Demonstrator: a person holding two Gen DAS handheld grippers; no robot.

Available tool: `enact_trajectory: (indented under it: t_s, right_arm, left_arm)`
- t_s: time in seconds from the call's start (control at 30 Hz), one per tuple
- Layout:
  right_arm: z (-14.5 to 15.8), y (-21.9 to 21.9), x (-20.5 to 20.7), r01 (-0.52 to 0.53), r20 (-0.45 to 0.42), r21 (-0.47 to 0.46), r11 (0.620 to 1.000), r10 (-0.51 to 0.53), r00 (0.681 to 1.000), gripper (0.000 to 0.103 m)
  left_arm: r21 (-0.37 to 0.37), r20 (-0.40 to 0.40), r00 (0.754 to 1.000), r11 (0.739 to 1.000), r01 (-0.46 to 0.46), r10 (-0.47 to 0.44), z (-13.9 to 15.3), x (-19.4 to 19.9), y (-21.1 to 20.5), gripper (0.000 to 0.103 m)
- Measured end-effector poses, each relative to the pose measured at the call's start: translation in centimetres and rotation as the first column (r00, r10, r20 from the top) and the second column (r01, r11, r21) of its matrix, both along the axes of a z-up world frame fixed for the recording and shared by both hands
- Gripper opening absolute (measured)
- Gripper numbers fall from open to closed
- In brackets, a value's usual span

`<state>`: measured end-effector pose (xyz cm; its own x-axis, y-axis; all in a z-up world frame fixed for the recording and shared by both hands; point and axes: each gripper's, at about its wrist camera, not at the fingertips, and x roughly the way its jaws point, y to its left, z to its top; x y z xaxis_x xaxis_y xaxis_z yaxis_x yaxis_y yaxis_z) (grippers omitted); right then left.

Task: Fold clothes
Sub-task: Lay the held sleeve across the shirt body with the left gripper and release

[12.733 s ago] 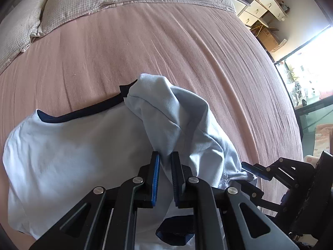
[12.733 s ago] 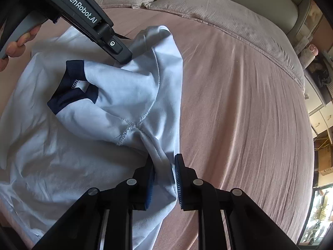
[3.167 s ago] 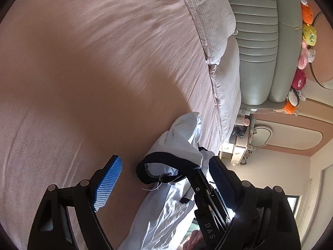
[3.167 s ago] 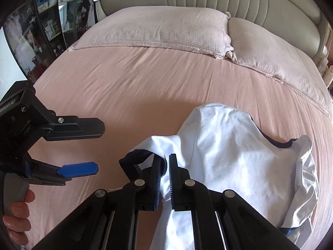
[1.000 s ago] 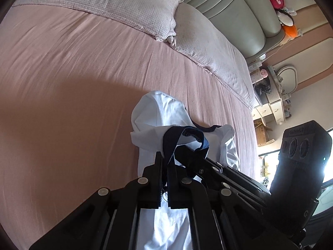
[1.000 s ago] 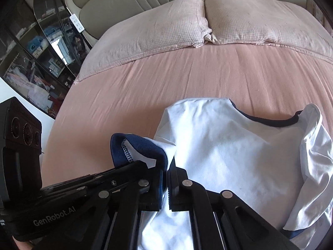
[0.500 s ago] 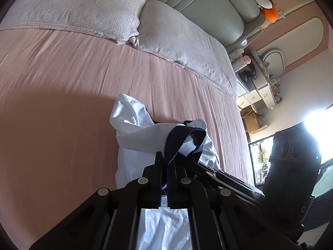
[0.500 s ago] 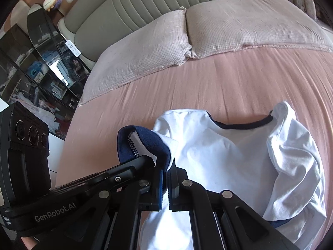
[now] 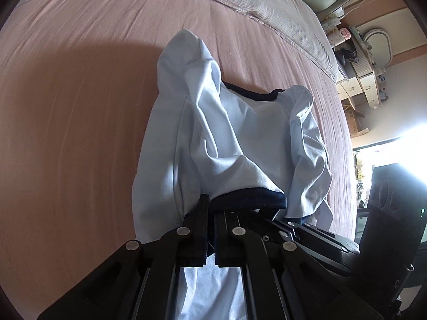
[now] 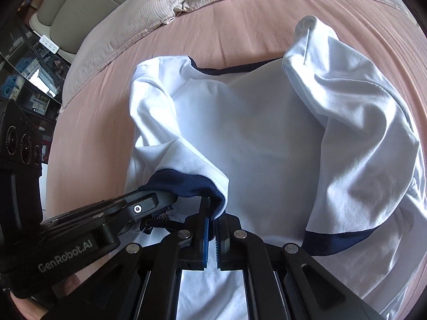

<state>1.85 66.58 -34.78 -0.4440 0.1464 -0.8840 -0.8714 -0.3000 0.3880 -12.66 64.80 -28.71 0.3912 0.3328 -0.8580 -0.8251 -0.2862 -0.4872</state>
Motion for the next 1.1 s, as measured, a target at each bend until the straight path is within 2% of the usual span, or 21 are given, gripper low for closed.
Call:
enact_trajectory:
  t_s: [0.2,0.33,0.43,0.47,0.5,0.53,0.57,0.6,0.73,0.87,1.03,1.1]
  right_arm:
    - [3.0,0.3,0.1,-0.051,0.052,0.093,0.994,0.046,0.998,0.003]
    - [3.3,0.9,0.4,-0.057,0.094,0.105,0.993,0.047,0.994,0.007]
    - [2.9,1.3,0.9,-0.051,0.119,0.092,0.994,0.040,0.992,0.008]
    - [2.7,1.4,1.0,-0.048,0.124,0.085,0.995,0.038,0.992,0.008]
    - [2.5,1.1,1.3,-0.049,0.136,0.086,0.995,0.037,0.990,0.008]
    - [2.3,0.8,1.6,-0.049,0.147,0.088,0.995,0.036,0.988,0.008]
    - [2.2,0.8,1.8,-0.049,0.155,0.087,0.995,0.035,0.987,0.008]
    - [2.2,0.8,2.0,-0.046,0.160,0.085,0.995,0.032,0.987,0.008]
    - [2.5,1.0,2.7,-0.031,0.156,0.084,0.996,0.017,0.988,0.008]
    - [4.2,1.1,3.2,-0.023,0.144,0.117,0.993,0.006,0.989,0.008]
    - [6.4,1.6,3.4,-0.030,0.119,0.162,0.986,0.010,0.993,0.008]
    - [6.9,1.6,3.2,-0.052,0.105,0.173,0.983,0.034,0.994,0.009]
  left_arm:
    - [0.011,0.016,0.999,0.999,0.036,-0.036,0.8,0.4,0.3,0.003]
    - [-0.036,0.002,0.998,0.997,0.063,-0.063,1.0,0.5,0.5,0.004]
    - [-0.053,0.041,0.997,0.996,0.068,-0.066,1.3,0.2,0.4,0.009]
    - [-0.049,0.049,0.996,0.996,0.070,-0.068,1.6,0.1,0.3,0.018]
    - [-0.047,0.051,0.996,0.996,0.076,-0.074,1.9,0.1,0.2,0.034]
    - [-0.043,0.057,0.995,0.995,0.087,-0.084,2.3,0.1,0.1,0.045]
    - [-0.038,0.069,0.993,0.994,0.100,-0.097,2.6,0.0,0.0,0.070]
    - [-0.031,0.074,0.991,0.993,0.110,-0.107,3.0,0.0,-0.1,0.082]
    - [-0.005,0.035,0.993,0.994,0.112,-0.111,4.2,-0.5,-0.3,0.082]
    - [-0.025,-0.035,0.996,0.997,0.077,-0.078,3.5,-1.4,0.1,0.082]
    - [-0.038,-0.050,0.999,0.999,0.010,-0.012,2.5,-2.6,-0.6,0.082]
    - [-0.037,-0.079,0.997,0.999,-0.006,0.003,2.3,-2.7,-0.9,0.082]
